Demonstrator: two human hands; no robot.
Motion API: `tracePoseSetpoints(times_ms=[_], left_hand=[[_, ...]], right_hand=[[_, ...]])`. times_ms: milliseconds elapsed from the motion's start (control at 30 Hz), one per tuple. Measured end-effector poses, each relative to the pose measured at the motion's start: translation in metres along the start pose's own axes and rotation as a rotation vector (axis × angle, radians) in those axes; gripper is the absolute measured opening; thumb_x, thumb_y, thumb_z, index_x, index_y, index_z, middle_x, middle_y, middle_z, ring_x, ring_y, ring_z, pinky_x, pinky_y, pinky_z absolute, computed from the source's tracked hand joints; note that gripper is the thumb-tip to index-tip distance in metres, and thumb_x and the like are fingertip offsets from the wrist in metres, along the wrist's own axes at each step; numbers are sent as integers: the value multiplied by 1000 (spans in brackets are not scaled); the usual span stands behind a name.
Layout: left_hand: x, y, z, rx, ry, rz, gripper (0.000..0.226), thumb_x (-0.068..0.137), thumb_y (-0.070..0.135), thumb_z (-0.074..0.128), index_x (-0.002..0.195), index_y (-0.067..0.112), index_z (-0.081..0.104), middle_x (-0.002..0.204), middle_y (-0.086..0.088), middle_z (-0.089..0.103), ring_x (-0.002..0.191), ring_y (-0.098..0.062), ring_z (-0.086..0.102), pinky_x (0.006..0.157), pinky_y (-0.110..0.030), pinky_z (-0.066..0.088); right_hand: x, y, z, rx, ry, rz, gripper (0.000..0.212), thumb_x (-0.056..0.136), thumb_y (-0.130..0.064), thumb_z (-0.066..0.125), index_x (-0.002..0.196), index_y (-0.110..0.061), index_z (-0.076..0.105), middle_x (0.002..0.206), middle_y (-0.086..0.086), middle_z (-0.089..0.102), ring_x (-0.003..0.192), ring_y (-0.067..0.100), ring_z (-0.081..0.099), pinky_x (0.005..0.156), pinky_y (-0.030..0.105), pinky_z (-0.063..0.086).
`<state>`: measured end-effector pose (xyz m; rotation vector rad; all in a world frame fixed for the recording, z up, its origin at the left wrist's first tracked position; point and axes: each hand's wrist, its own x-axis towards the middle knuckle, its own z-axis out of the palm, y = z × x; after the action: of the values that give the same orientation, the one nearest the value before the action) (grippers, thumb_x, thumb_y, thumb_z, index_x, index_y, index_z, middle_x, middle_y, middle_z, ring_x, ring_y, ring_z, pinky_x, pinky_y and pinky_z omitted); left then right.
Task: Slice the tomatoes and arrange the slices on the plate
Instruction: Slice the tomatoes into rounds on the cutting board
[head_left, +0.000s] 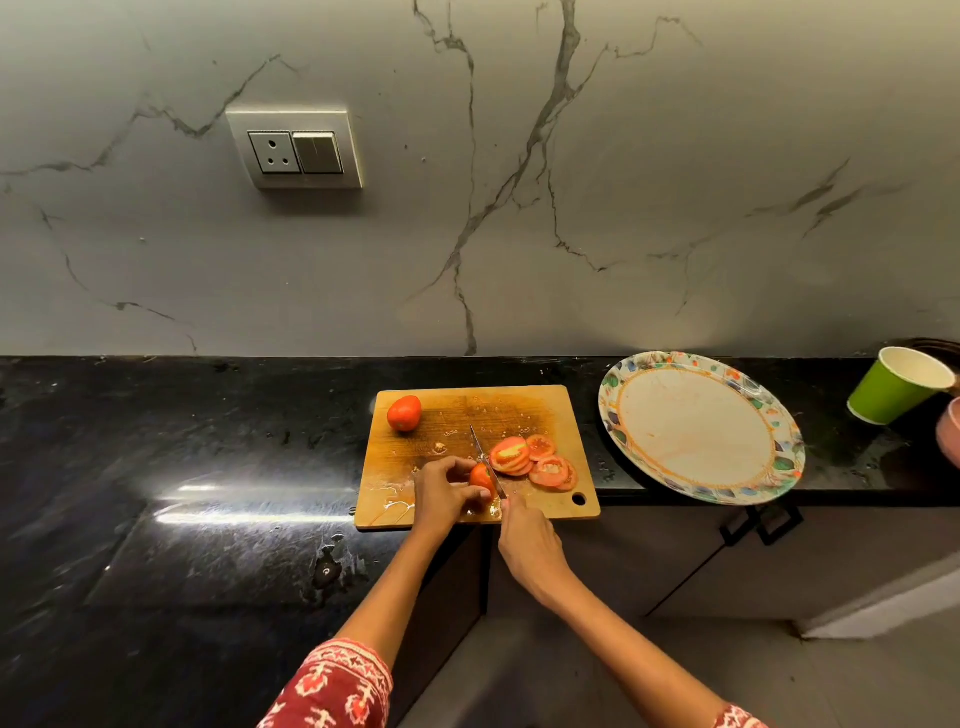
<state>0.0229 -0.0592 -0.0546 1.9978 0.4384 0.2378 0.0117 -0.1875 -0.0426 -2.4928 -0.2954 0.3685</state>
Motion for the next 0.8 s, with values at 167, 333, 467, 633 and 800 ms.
tracePoseSetpoints(times_ms=[167, 333, 467, 633, 800], left_hand=[[0, -7, -1, -31, -4, 0, 29, 63, 2, 79, 89, 11, 70, 84, 6, 65, 81, -1, 58, 73, -11, 46], [2, -17, 0, -51, 21, -29, 26, 72, 3, 74, 96, 11, 71, 97, -1, 69, 94, -13, 62, 81, -20, 48], [5, -16, 1, -72, 0, -49, 26, 72, 3, 73, 96, 12, 70, 97, 0, 68, 96, -15, 61, 86, -28, 49], [8, -16, 2, -67, -5, -43, 23, 69, 2, 75, 90, 11, 71, 92, -1, 69, 93, -16, 62, 83, -26, 49], [8, -16, 3, -65, -12, -23, 21, 71, 3, 74, 90, 11, 71, 90, 2, 67, 90, -12, 60, 79, -18, 45]], right_hand=[[3, -3, 2, 35, -8, 12, 32, 102, -25, 26, 119, -10, 49, 112, 14, 61, 106, 31, 59, 82, 38, 45], [8, -5, 4, 14, -9, 16, 31, 102, -22, 28, 117, -9, 51, 113, 14, 62, 107, 32, 59, 76, 33, 42], [13, -4, 1, 20, -20, -19, 29, 101, -20, 30, 113, -7, 53, 110, 14, 63, 104, 31, 60, 71, 31, 38], [11, 2, 5, 49, -22, -12, 32, 102, -25, 26, 116, -9, 51, 108, 13, 62, 101, 29, 60, 77, 37, 45], [7, 6, 7, 71, -45, 23, 29, 102, -24, 27, 111, -8, 50, 104, 12, 62, 97, 29, 60, 78, 38, 46]])
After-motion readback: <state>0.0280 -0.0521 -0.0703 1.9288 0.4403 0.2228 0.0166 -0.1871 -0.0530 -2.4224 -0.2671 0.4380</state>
